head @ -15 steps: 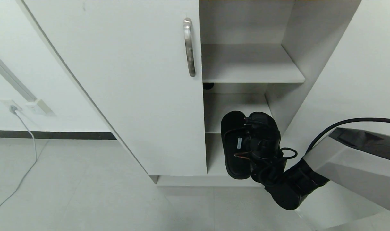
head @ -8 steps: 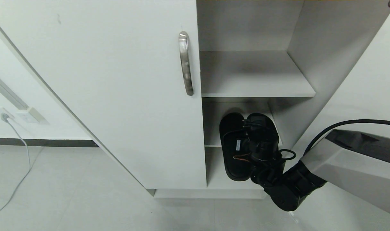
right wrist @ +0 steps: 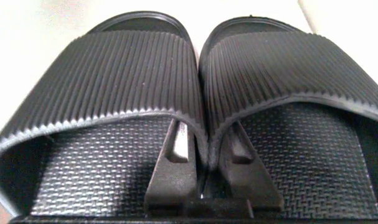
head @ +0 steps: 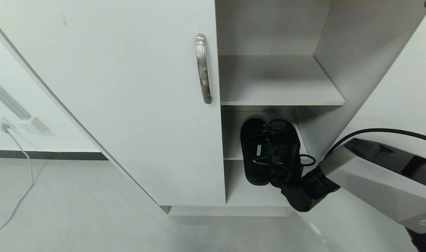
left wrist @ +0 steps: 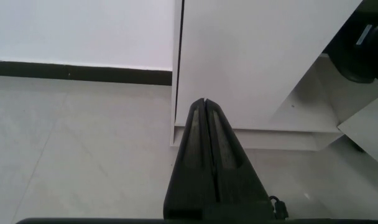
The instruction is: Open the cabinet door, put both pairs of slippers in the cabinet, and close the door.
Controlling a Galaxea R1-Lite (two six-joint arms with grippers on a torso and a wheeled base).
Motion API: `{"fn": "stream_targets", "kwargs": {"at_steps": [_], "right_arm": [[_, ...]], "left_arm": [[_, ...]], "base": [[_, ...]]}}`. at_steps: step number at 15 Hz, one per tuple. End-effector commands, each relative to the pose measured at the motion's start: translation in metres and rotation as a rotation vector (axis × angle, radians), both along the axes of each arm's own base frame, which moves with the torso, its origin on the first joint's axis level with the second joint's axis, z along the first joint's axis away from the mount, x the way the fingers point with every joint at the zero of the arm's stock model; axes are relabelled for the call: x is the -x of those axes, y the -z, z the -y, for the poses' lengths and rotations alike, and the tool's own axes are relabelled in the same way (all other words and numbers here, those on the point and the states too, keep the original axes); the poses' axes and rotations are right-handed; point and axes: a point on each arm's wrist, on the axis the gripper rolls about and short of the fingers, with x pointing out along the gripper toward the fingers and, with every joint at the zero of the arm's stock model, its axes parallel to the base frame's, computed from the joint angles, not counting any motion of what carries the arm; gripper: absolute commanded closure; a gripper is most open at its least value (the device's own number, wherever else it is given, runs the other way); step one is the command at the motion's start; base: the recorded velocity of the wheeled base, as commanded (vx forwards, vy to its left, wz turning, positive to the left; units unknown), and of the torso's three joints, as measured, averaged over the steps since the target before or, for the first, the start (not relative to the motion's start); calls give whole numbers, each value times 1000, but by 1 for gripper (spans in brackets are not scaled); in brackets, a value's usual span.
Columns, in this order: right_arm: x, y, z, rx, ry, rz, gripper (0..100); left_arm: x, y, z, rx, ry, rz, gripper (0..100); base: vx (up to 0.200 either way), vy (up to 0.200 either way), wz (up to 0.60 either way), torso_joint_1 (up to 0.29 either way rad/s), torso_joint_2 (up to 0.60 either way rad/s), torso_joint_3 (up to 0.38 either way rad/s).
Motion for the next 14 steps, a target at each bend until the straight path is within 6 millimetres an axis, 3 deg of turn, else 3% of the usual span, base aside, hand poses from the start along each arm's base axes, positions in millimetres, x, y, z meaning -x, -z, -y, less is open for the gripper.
{"fn": "stream_targets", "kwargs": {"at_steps": [1, 8, 14], "right_arm": [[-14, 6, 0, 3, 6, -4, 100], [-48, -9, -2, -14, 18, 23, 100], [-59, -32, -5, -27, 10, 45, 100]], "left_arm": [[0, 0, 0, 0, 1, 0, 100], [0, 0, 0, 0, -1, 0, 100], [0, 0, 0, 0, -1, -2, 100]], "base": [[0, 0, 0, 0, 0, 0], [0, 0, 0, 0, 0, 0], [0, 0, 0, 0, 0, 0]]}}
